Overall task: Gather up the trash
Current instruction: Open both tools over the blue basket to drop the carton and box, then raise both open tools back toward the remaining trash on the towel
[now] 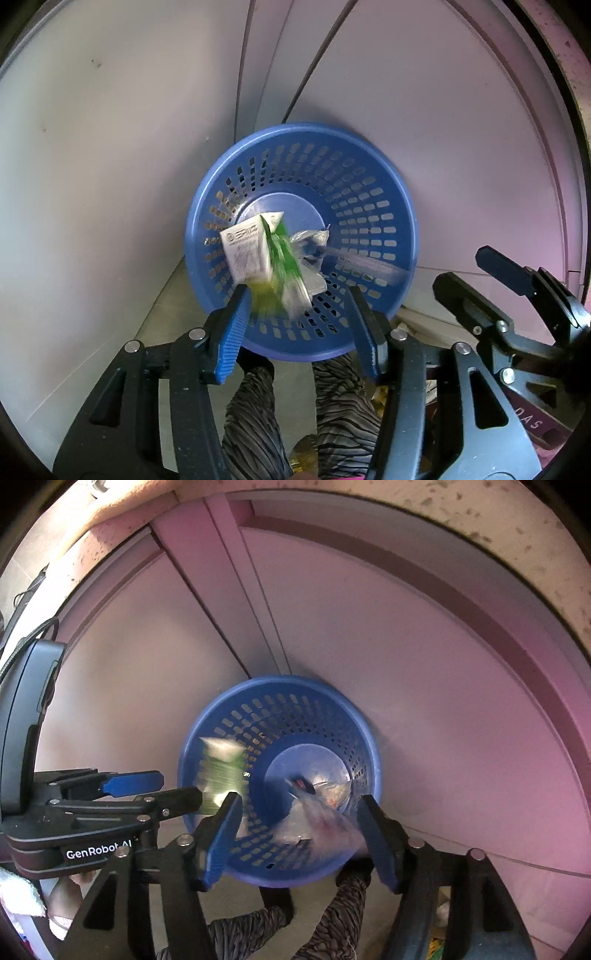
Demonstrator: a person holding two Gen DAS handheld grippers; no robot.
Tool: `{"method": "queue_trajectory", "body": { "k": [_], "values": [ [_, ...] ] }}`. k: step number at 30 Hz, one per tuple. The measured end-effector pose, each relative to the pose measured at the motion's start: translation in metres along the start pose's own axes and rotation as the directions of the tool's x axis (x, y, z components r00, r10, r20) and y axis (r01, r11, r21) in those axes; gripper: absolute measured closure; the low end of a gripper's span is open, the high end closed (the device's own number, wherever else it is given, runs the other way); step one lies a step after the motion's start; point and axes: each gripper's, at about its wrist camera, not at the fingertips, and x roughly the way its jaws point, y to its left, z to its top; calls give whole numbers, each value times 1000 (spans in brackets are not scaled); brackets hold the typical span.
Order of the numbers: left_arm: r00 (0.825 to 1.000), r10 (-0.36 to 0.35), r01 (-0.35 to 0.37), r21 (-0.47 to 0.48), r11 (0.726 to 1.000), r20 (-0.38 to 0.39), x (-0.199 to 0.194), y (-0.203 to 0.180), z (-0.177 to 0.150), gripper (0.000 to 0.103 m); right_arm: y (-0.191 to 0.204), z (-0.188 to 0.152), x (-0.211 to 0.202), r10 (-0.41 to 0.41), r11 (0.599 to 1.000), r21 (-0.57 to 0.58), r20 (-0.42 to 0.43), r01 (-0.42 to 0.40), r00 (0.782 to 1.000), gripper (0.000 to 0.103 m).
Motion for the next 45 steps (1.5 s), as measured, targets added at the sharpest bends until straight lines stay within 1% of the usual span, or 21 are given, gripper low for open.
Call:
{"method": "queue_trajectory", "body": {
  "k": [8,13,17,23,29,35,38,39,41,45],
  "values": [
    [1000,6,-6,-24,1000,14,-12,9,-1,48,0,2,-14,15,1000,10,11,-15,1000,35],
    [999,7,-6,-36,999,39,-27,9,-2,48,0,3,-34,39,999,2,26,-39,999,35],
    [997,10,-8,-35,999,76,-49,7,-2,48,0,6,-54,74,997,-9,40,-73,996,35],
    [990,-5,13,-54,998,143,-88,2,2,48,1,13,-82,121,992,-41,69,-118,990,34],
    [973,-11,19,-35,999,232,-135,-10,11,48,-1,23,-124,175,983,-67,109,-168,978,32],
    [948,-24,30,-14,999,317,-179,-27,28,48,-15,43,-172,219,975,-87,182,-206,959,28],
    [936,-42,47,-6,999,350,-197,-36,40,47,-22,53,-193,219,975,-97,219,-202,951,24],
    [931,-47,52,-4,999,361,-202,-39,44,43,-27,59,-201,218,975,-98,235,-200,947,23],
    [920,-60,64,1,998,388,-214,-46,54,40,-35,67,-213,222,974,-96,258,-204,940,22],
    [906,-81,83,14,996,416,-225,-59,73,40,-57,87,-233,220,975,-80,298,-206,929,20]
  ]
}}
